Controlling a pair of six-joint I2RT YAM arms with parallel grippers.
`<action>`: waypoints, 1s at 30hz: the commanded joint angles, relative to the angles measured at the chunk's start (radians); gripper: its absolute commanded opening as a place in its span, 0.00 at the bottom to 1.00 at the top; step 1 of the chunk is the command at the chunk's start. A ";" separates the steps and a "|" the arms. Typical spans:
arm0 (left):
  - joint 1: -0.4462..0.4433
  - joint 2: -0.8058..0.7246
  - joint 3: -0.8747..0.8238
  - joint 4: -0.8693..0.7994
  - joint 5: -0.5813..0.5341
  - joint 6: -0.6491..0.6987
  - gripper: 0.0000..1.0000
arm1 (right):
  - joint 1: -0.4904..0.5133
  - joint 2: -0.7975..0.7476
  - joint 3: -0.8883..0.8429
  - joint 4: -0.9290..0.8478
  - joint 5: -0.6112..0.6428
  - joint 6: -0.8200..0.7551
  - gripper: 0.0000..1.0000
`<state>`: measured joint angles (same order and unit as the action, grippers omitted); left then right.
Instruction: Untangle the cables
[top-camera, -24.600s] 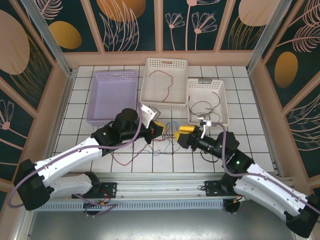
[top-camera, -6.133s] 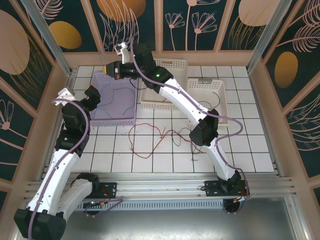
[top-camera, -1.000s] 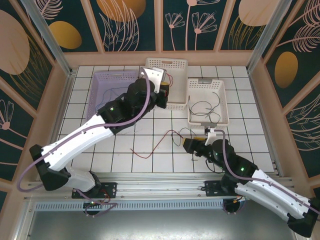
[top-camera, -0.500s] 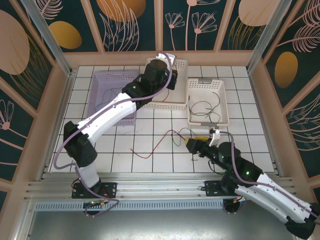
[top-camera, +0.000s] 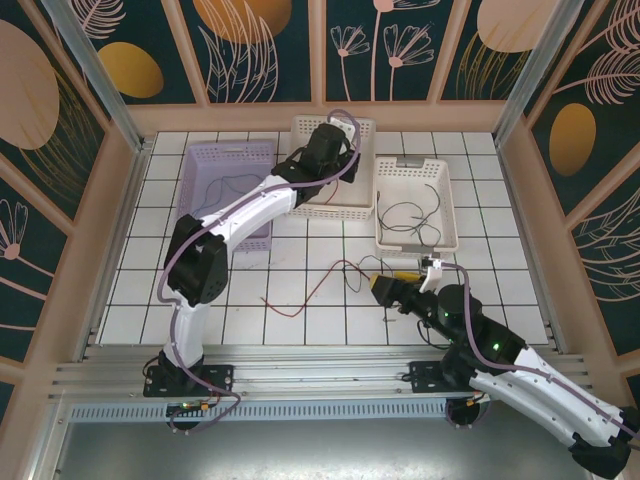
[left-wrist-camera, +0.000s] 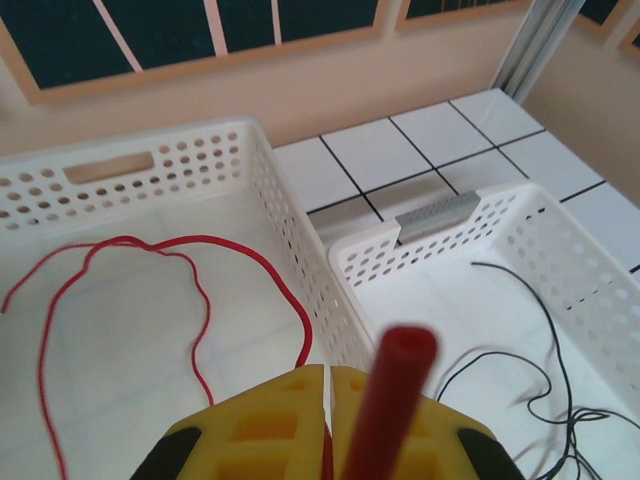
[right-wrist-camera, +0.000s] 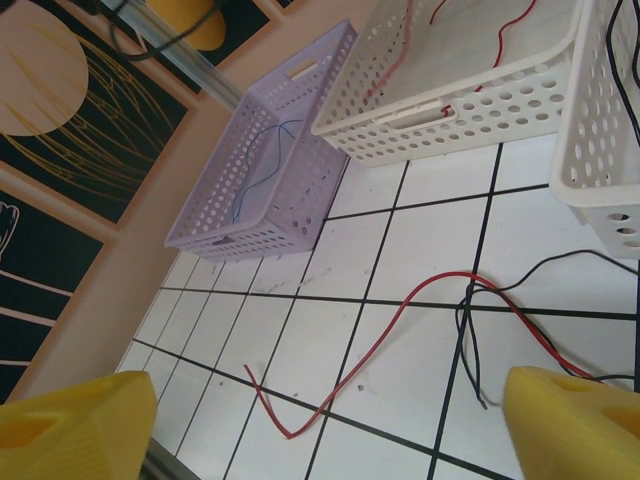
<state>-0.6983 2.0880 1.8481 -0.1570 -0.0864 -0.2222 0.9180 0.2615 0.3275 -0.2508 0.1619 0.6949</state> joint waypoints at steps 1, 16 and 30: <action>0.009 0.041 0.040 0.055 0.033 -0.017 0.00 | 0.002 -0.013 -0.017 -0.004 0.020 0.000 0.95; 0.029 0.138 -0.017 0.073 0.003 -0.044 0.00 | 0.003 -0.014 -0.018 -0.013 0.021 0.010 0.99; 0.044 0.119 -0.059 0.061 0.028 -0.051 0.17 | 0.003 -0.014 -0.004 -0.025 0.034 0.014 0.99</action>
<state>-0.6563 2.2189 1.7920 -0.1085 -0.0631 -0.2714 0.9180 0.2615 0.3180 -0.2588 0.1684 0.6949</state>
